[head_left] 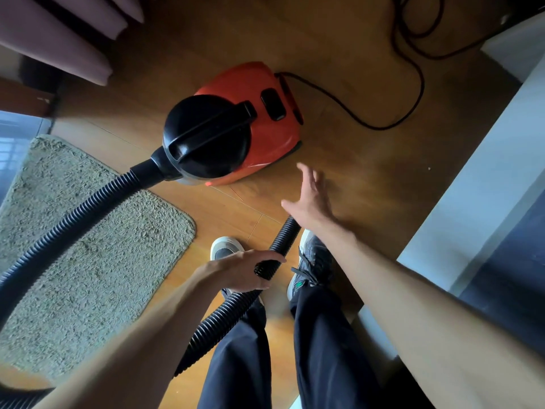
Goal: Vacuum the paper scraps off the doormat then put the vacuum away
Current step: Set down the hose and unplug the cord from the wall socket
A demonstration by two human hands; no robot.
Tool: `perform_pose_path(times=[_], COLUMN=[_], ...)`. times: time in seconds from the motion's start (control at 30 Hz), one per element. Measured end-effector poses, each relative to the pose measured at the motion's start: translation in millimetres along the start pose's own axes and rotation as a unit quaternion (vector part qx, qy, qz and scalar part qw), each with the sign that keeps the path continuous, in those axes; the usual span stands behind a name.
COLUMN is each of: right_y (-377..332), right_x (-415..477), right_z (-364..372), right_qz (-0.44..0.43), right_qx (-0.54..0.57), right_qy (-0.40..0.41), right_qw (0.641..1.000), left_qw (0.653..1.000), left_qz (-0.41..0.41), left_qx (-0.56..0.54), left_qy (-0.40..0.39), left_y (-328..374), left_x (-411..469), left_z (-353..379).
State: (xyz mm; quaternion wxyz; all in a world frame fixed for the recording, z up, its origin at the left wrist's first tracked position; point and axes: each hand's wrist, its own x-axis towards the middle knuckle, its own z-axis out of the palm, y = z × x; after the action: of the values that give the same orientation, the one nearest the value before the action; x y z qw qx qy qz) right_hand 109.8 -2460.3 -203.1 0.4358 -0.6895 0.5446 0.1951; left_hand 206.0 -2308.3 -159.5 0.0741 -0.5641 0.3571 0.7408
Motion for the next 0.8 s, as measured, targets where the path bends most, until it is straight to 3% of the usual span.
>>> perform_pose_path(times=[0.1, 0.17, 0.3, 0.67, 0.73, 0.8], right_y=[-39, -60, -75, -81, -79, -72], right_x=[22, 33, 53, 59, 63, 62], right_z=[-22, -31, -31, -31, -32, -31], right_qz=[-0.127, -0.167, -0.188, -0.152, -0.158, -0.172], right_qx=[0.009, -0.019, -0.120, -0.241, -0.241, -0.171], right_qy=[0.093, 0.088, 0.042, 0.002, -0.003, -0.007], right_qw=[0.988, 0.982, 0.974, 0.959, 0.958, 0.970], left_qw=[1.000, 1.000, 1.000, 0.999, 0.999, 0.999], left_qz=[0.004, 0.004, 0.008, 0.017, 0.013, 0.011], left_qx=[-0.009, -0.012, -0.016, -0.037, -0.032, -0.025], left_qy=[0.000, 0.002, 0.005, 0.013, 0.019, 0.025], left_y=[1, 3, 5, 6, 7, 8], left_x=[2, 2, 2, 4, 2, 0], left_z=[0, -1, -2, -3, -4, -3])
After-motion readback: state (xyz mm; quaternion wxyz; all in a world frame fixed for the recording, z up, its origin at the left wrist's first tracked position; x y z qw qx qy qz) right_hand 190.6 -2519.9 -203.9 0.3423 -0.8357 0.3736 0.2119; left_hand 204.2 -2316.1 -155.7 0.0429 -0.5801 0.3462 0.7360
